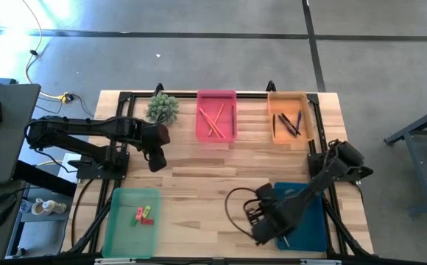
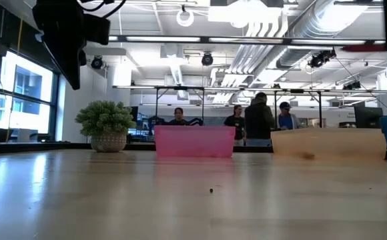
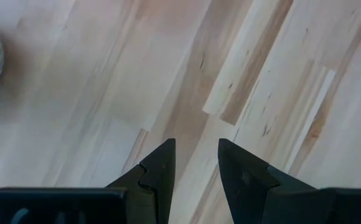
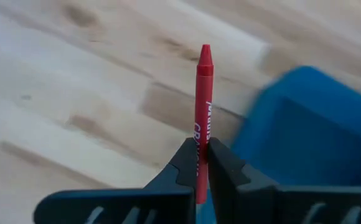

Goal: Sort crayons/erasers/pens/pencils in bins
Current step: Put the red crayon into the blue bin

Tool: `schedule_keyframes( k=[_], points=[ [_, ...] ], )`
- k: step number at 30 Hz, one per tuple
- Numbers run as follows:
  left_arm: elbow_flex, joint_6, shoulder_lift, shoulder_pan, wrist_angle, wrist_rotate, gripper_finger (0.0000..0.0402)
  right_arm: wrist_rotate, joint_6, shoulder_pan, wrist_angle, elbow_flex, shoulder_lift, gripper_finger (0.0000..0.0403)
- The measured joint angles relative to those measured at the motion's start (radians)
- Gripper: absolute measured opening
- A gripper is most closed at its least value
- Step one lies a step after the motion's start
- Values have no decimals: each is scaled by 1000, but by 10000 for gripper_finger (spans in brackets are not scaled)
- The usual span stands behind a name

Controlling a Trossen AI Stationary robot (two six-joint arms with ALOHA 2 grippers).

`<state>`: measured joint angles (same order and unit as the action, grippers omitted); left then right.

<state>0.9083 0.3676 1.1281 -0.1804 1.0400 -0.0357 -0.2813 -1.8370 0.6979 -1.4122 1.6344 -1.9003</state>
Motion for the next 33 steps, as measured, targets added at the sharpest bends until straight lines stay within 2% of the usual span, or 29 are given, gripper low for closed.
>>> schedule_keyframes(
  k=[5,10,13,16,25,29,33],
  points=[
    [0,0,0,20,0,-1,110,3,-132,51,-156,0,45,3],
    [0,0,0,37,0,-2,110,50,-269,106,-132,-94,79,3],
    [0,0,0,45,1,-2,110,115,-335,140,-60,-159,78,3],
    [0,-1,0,46,1,-2,110,133,-387,168,38,-210,78,3],
    [0,-3,0,46,1,-2,110,242,-444,210,330,-354,79,3],
    [0,-3,0,46,1,-2,110,273,-451,214,375,-385,79,9],
    [0,-3,0,46,2,-2,110,274,-423,203,378,-388,79,38]
  ],
)
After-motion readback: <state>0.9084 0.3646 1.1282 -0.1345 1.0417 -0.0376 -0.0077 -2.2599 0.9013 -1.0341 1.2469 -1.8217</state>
